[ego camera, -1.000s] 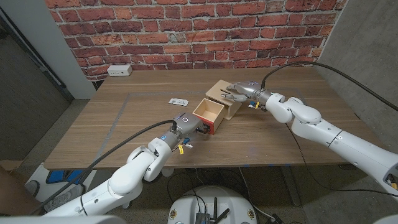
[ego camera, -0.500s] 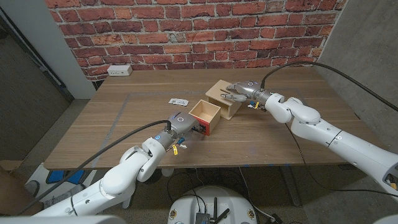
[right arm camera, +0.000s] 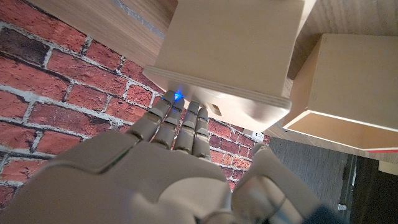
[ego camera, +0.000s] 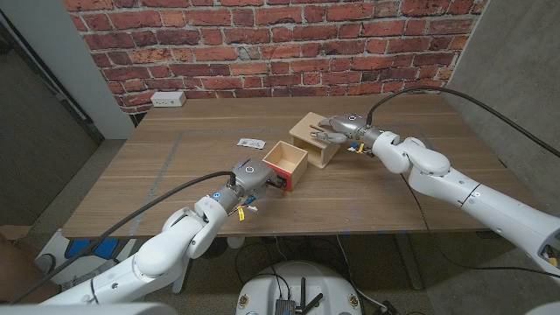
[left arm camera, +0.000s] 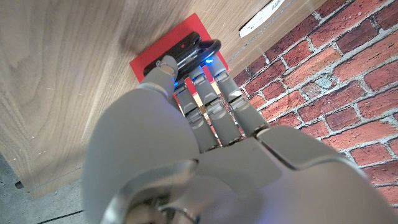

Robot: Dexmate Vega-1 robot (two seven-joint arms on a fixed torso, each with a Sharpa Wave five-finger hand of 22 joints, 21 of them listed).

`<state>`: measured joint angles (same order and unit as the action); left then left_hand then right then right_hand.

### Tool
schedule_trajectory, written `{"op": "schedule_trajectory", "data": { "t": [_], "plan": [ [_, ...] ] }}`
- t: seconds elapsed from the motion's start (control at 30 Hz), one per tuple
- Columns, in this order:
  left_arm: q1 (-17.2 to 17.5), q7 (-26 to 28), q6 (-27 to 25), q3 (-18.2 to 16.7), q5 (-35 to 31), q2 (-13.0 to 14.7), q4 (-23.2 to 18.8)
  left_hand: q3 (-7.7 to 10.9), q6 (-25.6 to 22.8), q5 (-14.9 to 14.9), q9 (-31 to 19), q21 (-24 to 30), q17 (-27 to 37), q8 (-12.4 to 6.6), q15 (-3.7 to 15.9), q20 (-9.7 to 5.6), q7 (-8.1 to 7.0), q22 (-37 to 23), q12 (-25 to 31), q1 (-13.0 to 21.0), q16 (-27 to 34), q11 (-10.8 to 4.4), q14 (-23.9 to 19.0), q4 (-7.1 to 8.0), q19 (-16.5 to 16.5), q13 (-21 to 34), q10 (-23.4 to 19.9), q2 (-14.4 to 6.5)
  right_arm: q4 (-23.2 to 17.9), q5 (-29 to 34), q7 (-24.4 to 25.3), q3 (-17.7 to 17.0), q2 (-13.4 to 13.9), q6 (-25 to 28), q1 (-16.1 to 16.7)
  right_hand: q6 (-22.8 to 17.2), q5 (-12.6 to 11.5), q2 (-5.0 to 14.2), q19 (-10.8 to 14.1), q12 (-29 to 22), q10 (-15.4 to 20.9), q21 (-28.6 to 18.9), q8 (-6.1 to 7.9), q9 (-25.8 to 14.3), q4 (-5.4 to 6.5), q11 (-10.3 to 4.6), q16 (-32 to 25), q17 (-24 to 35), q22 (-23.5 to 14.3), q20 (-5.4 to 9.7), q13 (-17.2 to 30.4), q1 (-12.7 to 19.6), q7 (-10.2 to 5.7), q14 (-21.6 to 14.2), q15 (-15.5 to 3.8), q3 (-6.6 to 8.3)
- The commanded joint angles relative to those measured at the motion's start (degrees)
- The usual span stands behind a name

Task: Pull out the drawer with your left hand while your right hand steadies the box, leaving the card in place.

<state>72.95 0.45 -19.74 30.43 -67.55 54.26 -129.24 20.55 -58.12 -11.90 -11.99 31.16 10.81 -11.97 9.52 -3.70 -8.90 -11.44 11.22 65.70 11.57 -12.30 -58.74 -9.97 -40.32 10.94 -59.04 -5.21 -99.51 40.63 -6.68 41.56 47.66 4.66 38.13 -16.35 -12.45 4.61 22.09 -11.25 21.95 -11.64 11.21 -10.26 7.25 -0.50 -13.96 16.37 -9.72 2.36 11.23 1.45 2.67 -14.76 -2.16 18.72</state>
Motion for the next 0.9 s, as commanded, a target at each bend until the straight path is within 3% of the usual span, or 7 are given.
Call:
{"op": "schedule_trajectory", "data": {
  "t": [0.03,0.57,0.9],
  "plan": [
    [2.0,0.8,-1.4,-0.7,0.2,0.3,-0.6,-0.20,-0.2,-0.4,-0.2,0.4,0.1,-0.08,4.45,-8.09,-0.10,-0.2,0.0,0.6,0.3,0.04,-0.1,-0.14,0.4,0.2,0.1,0.1,0.2,0.2,0.4,0.3,-0.3,-0.1,-0.1,0.1,-0.3,1.79,0.1,0.0,-0.1,0.1,-0.04,-0.3,-0.25,0.03,0.0,0.1,-0.3,2.26,0.0,0.1,0.11,0.4,-1.20,0.04],
    [2.4,-0.7,-1.9,-0.6,1.3,0.5,-0.6,-1.26,4.9,-0.2,0.3,-0.5,-0.5,1.05,4.19,-8.07,-0.66,0.5,-0.9,-3.2,-1.1,0.16,5.8,0.30,3.7,-0.2,7.1,3.5,-0.1,0.3,0.8,0.1,-0.2,0.1,0.2,0.0,-0.4,1.91,0.1,-0.1,0.2,0.1,0.04,-0.3,-0.32,-0.14,0.0,0.1,-0.3,2.18,0.0,0.2,0.04,0.2,-1.24,0.12],
    [1.6,-1.1,-1.6,-0.3,1.8,0.4,-0.2,-1.37,8.5,-0.3,0.6,-1.4,-0.5,1.57,4.05,-8.13,-0.68,0.7,-0.5,-6.5,-1.0,0.20,8.3,0.71,4.7,-0.2,8.9,4.1,-0.5,1.0,1.2,0.1,-0.1,0.5,0.3,0.2,-0.4,1.93,0.1,0.0,0.0,0.2,-0.04,-0.3,-0.37,-0.01,0.2,0.2,-0.3,1.72,0.0,0.2,-0.12,0.7,-1.07,0.13]
  ]
}}
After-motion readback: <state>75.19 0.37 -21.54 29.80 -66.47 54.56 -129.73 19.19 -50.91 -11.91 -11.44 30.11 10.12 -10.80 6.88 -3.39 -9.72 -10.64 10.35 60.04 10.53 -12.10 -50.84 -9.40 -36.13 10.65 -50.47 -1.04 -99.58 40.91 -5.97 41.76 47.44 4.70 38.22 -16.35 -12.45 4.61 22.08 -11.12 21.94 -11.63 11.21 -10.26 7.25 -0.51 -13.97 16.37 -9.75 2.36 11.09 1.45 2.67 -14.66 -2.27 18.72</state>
